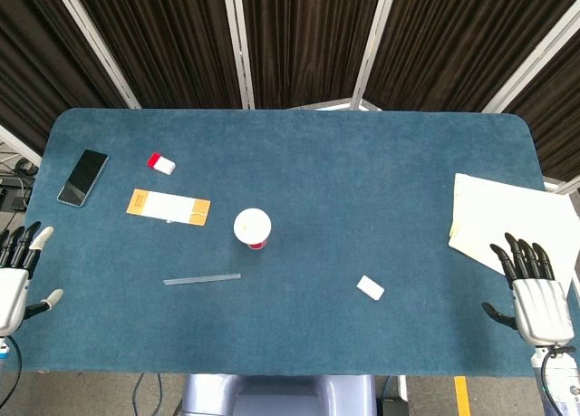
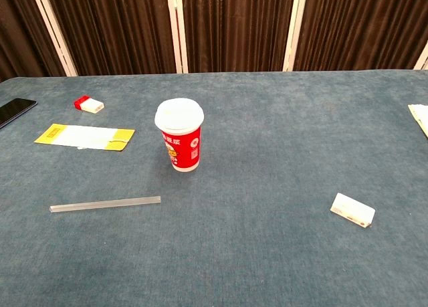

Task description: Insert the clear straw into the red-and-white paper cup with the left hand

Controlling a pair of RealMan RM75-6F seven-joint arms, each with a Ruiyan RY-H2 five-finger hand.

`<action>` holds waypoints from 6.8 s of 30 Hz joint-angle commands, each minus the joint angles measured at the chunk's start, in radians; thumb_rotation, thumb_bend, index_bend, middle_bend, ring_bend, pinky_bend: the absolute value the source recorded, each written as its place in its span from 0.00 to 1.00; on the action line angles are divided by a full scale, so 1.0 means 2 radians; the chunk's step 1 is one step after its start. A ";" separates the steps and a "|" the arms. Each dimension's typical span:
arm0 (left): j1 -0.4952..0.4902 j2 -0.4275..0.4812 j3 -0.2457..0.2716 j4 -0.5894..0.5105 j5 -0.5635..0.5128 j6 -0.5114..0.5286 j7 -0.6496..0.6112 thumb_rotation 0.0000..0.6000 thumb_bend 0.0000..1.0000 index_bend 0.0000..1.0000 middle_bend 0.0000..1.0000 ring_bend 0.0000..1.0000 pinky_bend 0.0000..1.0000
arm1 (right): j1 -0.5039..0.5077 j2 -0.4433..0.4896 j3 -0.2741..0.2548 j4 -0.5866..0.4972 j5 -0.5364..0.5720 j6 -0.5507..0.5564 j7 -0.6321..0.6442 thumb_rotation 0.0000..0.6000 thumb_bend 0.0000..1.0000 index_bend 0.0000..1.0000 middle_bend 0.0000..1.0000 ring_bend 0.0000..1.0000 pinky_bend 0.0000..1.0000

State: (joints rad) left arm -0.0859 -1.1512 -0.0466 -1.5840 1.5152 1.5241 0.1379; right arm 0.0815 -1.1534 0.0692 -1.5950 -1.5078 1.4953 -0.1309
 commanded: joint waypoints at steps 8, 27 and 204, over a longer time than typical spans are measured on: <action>0.002 0.001 0.000 -0.004 -0.004 0.000 0.001 1.00 0.17 0.00 0.00 0.00 0.00 | 0.000 0.002 -0.001 -0.006 0.004 -0.005 -0.004 1.00 0.11 0.11 0.00 0.00 0.00; 0.002 0.002 0.000 -0.009 -0.009 -0.004 0.004 1.00 0.17 0.06 0.00 0.00 0.00 | 0.000 0.004 -0.001 -0.007 0.006 -0.006 -0.004 1.00 0.11 0.11 0.00 0.00 0.00; -0.332 -0.237 -0.231 -0.116 -0.402 -0.254 -0.156 1.00 0.44 0.57 0.04 0.00 0.00 | 0.000 -0.001 0.019 -0.011 0.043 -0.016 0.067 1.00 0.13 0.11 0.00 0.00 0.00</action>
State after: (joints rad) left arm -0.7510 -1.6264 -0.5092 -1.8156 0.7101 1.0142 -0.1752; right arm 0.0817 -1.1545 0.1072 -1.6177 -1.4216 1.4638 0.0035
